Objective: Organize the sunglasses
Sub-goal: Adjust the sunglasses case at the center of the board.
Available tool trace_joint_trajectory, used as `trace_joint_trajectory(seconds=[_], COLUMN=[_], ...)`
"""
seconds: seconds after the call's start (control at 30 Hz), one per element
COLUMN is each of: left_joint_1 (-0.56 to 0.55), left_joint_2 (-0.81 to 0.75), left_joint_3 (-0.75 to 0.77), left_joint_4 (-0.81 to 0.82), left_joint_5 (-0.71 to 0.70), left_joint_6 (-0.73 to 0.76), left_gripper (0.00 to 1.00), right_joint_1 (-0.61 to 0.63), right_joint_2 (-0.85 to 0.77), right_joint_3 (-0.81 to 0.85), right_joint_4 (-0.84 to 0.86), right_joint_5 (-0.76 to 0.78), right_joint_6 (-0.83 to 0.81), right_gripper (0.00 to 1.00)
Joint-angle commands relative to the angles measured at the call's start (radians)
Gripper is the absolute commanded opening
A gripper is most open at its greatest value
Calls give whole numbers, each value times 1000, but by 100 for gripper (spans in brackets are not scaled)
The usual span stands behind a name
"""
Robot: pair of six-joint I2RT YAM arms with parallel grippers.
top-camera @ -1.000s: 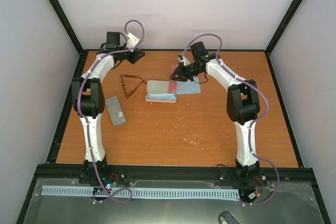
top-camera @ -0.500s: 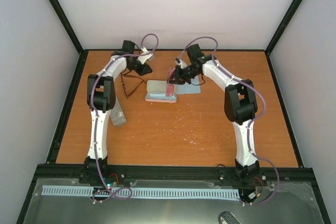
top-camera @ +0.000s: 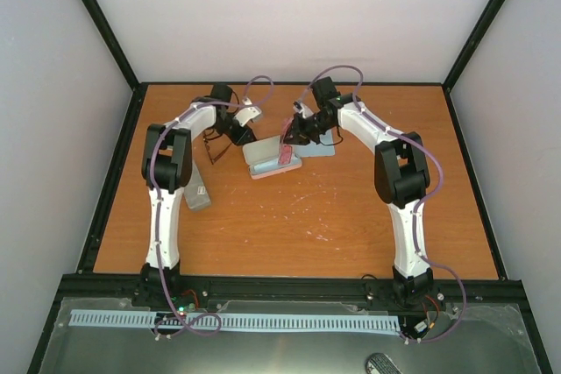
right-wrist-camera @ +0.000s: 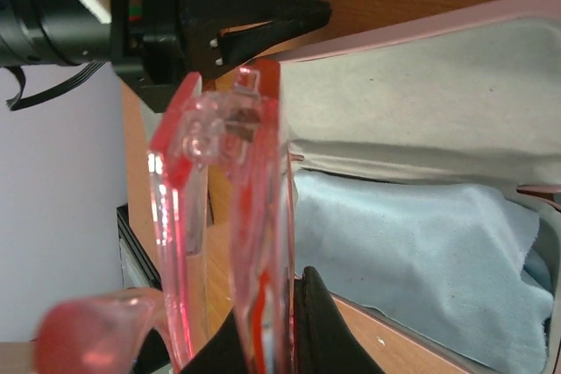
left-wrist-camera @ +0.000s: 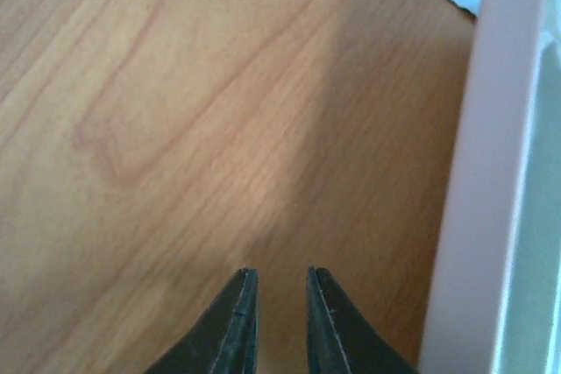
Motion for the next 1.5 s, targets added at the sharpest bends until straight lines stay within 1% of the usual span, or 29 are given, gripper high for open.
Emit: trace_joint_trajectory(seconds=[0.0,0.23,0.4,0.7,0.9,1.2,1.4,1.47], left_joint_1=[3,1,-12,-39,-43,-42,-43,-43], left_joint_2=[-85,-176,-206,-242,-261,-296,-307,-314], left_joint_3=[-44,-176,-236,-303,-331,-379,-412,-421], left_joint_4=[7,42,70,110,125,146,164,173], left_joint_5=[6,59,83,133,139,159,160,161], left_joint_6=[25,-36,-71,-133,-143,-164,-158,-158], left_gripper=[16,16,15,15,15,15,15,15], right_joint_1=[3,3,4,5,16,37,61,67], right_joint_2=[0,-3,-5,-1,34,52,47,42], right_joint_3=[-14,-60,-88,-121,-126,-209,-273,-305], right_joint_4=[-29,-37,-29,37,67,155,277,341], right_joint_5=[35,68,84,78,67,66,52,42], right_joint_6=[-8,36,56,104,121,225,320,370], right_gripper=[3,3,3,3,3,3,3,3])
